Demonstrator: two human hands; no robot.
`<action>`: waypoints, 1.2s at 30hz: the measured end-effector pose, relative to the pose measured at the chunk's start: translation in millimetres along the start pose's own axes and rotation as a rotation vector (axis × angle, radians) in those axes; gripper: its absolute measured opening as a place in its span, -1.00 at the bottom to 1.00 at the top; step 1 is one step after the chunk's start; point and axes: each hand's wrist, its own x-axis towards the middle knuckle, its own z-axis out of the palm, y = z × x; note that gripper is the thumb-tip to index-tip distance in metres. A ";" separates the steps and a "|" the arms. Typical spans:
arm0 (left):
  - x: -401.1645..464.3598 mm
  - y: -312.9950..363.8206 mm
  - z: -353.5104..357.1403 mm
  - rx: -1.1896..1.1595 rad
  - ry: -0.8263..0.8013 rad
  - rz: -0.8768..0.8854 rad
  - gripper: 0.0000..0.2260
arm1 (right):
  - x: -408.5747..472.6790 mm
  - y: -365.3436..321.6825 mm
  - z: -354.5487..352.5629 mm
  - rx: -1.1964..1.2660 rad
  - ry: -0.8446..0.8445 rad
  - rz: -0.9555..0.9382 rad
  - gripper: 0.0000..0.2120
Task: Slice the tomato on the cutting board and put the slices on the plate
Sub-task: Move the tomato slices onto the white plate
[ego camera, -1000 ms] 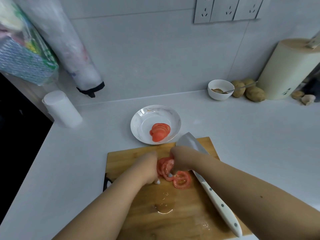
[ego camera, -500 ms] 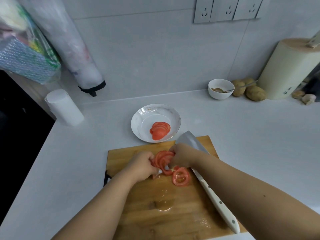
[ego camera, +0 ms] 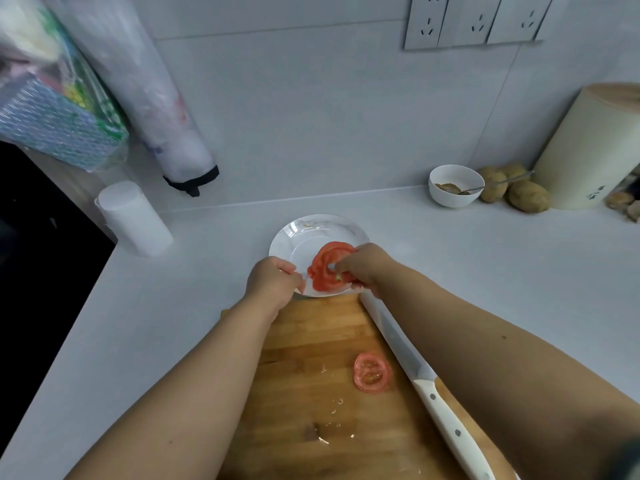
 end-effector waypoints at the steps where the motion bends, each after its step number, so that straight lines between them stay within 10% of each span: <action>1: 6.0 2.1 2.4 0.021 0.010 0.005 -0.76 | 6.9 -5.2 3.7 -0.024 0.016 0.000 -0.56; 9: 27.6 -4.4 8.7 0.386 -0.004 0.084 -0.56 | 45.0 -32.4 28.0 -0.365 0.013 -0.098 -0.61; 18: 8.3 -6.2 3.1 0.311 0.063 0.296 -0.78 | 39.2 -21.0 7.1 -0.494 0.169 -0.279 -0.77; 27: -67.1 -11.6 25.8 0.436 -0.543 0.295 -0.71 | -50.3 22.7 -26.4 -0.951 -0.233 -0.364 -0.74; 36: -99.2 -20.0 49.2 0.695 -0.483 0.449 -0.44 | -73.9 66.8 -6.5 -1.275 -0.213 -0.502 -0.65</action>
